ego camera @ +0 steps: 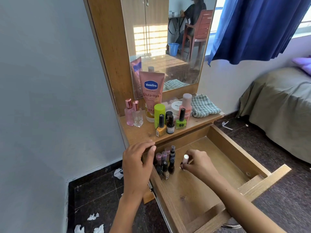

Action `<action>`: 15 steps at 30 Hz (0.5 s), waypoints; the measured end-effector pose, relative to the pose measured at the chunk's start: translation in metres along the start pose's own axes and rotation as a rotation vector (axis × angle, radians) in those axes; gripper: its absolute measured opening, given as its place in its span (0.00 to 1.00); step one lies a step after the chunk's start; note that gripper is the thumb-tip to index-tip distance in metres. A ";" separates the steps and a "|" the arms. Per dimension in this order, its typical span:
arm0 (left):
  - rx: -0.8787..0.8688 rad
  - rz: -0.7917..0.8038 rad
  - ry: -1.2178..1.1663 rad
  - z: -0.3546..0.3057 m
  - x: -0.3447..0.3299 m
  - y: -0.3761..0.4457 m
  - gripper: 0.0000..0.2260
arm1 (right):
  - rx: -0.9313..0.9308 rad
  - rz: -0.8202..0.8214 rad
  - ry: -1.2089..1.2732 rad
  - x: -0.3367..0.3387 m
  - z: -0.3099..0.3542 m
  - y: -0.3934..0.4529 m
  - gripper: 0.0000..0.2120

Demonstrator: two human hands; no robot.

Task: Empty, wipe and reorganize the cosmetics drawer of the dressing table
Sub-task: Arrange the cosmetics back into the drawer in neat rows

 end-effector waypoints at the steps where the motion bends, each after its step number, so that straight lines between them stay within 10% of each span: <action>1: 0.007 -0.008 0.008 0.001 0.002 0.000 0.06 | -0.004 0.022 -0.039 -0.004 0.000 0.001 0.03; 15: 0.006 -0.003 0.043 -0.001 -0.007 0.007 0.07 | 0.105 0.084 -0.092 -0.015 0.015 0.003 0.10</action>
Point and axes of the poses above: each hand's wrist, its own y-axis towards the middle knuckle, its own x-axis out of the back of the hand, z = x × y, the point moved 5 cm from there along y, towards the middle knuckle, and after that the axes turned 1 degree about -y, right-handed, at the moved point
